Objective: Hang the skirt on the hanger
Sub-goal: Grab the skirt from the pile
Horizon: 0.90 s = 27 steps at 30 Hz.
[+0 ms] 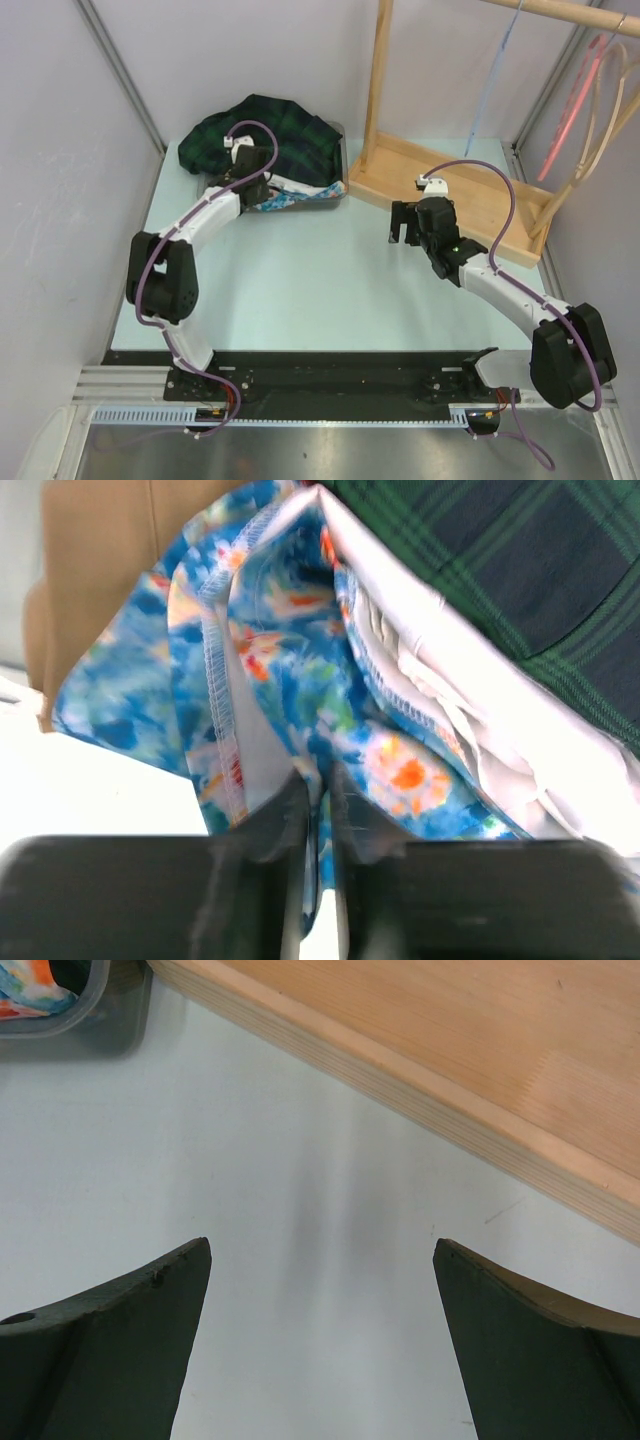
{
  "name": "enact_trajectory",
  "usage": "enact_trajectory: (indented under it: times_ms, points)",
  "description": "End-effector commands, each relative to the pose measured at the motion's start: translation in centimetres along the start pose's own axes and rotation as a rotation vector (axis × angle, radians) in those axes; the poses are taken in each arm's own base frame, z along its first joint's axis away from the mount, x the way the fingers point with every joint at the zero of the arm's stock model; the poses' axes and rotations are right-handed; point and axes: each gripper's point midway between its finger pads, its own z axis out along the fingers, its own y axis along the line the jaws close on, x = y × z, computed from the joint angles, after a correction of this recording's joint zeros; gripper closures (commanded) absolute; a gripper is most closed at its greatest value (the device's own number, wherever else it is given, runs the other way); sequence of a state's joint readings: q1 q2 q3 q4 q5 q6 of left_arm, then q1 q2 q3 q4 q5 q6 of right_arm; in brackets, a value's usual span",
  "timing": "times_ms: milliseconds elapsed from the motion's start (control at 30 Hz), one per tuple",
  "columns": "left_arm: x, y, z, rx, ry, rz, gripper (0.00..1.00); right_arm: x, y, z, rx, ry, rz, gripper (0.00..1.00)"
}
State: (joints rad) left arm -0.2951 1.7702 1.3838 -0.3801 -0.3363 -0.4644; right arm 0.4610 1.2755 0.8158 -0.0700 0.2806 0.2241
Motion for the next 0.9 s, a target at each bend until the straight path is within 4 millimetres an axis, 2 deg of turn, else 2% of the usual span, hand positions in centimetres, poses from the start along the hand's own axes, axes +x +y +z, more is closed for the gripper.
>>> enact_trajectory:
  times_ms: [0,33,167,267,300,400,433,500,533,600,633,667,700,733,767,800,867]
  points:
    - [-1.4,-0.6,-1.2,0.023,-0.005,-0.012,0.96,-2.5,0.2,-0.4,-0.003,-0.068,0.005,0.02]
    - [-2.3,-0.9,-1.7,0.030,-0.022,-0.017,1.00,-2.7,0.2,-0.7,-0.004,-0.072,0.007,0.02]
    - [-5.6,-2.0,-5.2,0.079,-0.102,-0.030,1.00,-3.1,0.2,-1.1,-0.009,-0.083,0.018,0.02]
    - [-8.2,-3.3,-9.0,0.137,-0.176,-0.043,1.00,-3.6,0.2,-1.6,-0.016,-0.098,0.029,0.02]
    - [-9.8,-3.8,-11.4,0.176,-0.223,-0.058,1.00,-3.8,0.2,-1.8,-0.015,-0.103,0.031,0.01]
    - [-11.9,-4.8,-15.3,0.244,-0.284,-0.077,1.00,-4.9,0.2,-2.5,-0.023,-0.136,0.039,0.00]
    - [-12.9,-4.7,-17.3,0.266,-0.320,-0.090,1.00,-5.3,0.3,-2.8,-0.025,-0.144,0.037,0.00]
    - [-13.1,-4.9,-19.4,0.288,-0.333,-0.086,1.00,-6.5,0.5,-3.4,-0.037,-0.168,0.032,0.00]
    - [-13.5,-4.6,-21.2,0.309,-0.356,-0.096,1.00,-6.8,0.6,-3.5,-0.048,-0.175,0.031,0.00]
    - [-12.3,-4.1,-22.5,0.318,-0.344,-0.094,1.00,-7.6,1.2,-3.8,-0.076,-0.188,0.020,0.00]
    - [-11.9,-3.8,-23.1,0.324,-0.345,-0.097,1.00,-8.3,2.2,-4.1,-0.129,-0.198,0.010,0.00]
    - [-11.8,-3.0,-24.9,0.343,-0.369,-0.116,1.00,-8.6,2.9,-4.3,-0.165,-0.202,0.003,0.00]
    - [-11.4,-2.4,-25.5,0.345,-0.371,-0.122,1.00,-8.7,3.6,-4.3,-0.204,-0.204,-0.013,0.00]
    - [-10.1,-1.8,-25.1,0.334,-0.352,-0.118,1.00,-8.9,5.4,-4.6,-0.298,-0.212,-0.031,0.00]
    - [-10.2,-0.7,-27.1,0.354,-0.388,-0.132,1.00,-9.0,6.3,-4.7,-0.338,-0.215,-0.043,0.00]
    - [-9.2,-0.1,-26.9,0.346,-0.377,-0.120,1.00,-9.4,7.6,-5.0,-0.397,-0.237,-0.065,0.00]
    - [-8.7,0.9,-28.5,0.365,-0.396,-0.109,1.00,-9.3,10.5,-5.2,-0.491,-0.252,-0.105,0.00]
